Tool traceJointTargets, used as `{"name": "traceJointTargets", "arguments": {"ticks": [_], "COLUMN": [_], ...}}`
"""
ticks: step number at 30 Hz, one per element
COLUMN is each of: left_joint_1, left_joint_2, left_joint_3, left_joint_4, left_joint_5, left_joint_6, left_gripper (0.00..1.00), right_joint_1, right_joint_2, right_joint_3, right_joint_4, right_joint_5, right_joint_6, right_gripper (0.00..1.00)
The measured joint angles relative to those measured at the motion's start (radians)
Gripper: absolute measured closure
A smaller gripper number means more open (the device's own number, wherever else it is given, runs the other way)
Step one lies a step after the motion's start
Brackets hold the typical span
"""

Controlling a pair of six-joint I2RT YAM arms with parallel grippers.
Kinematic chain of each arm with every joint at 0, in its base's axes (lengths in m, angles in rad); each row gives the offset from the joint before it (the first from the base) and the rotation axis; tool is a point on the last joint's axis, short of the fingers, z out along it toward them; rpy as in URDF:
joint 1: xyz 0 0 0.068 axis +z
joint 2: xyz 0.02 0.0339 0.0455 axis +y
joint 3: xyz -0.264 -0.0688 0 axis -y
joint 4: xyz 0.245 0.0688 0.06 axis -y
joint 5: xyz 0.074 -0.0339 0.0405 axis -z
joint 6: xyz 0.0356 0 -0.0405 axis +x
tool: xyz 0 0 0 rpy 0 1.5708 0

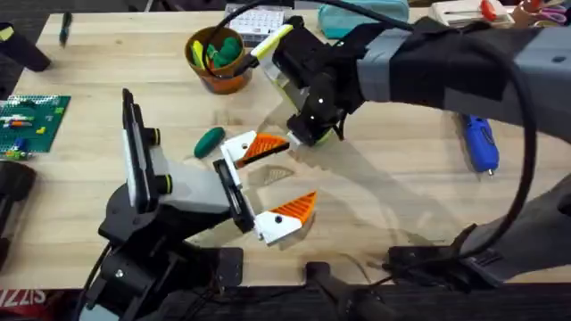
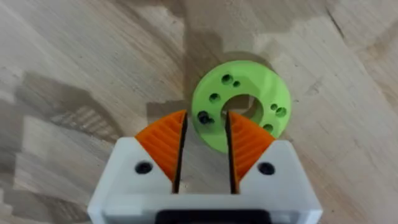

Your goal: Pick up the gripper from the table and insert it into the empty holder that is missing its gripper. Then pick up a screw, insert it into the mounting hole, and use the screwdriver to tighten it. Finally, clean up the table by picking up the vegetable and placing it into the bucket.

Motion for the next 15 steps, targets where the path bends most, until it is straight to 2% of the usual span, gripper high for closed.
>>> {"name": "traceJointTargets", "arguments": {"ticks": [15], "left_joint_1": [0.0], "left_joint_2": [0.0], "left_joint_3": [0.0], "left_joint_4": [0.0], "left_joint_5": [0.0], "left_joint_6": [0.0], "left_gripper": [0.014], "right_joint_1": [0.016], "right_joint_2": [0.0], "right_joint_3": [0.005], "right_joint_4": [-0.009], "right_joint_5": [0.0], "right_joint_6": [0.0], "right_gripper": [0.6]}}
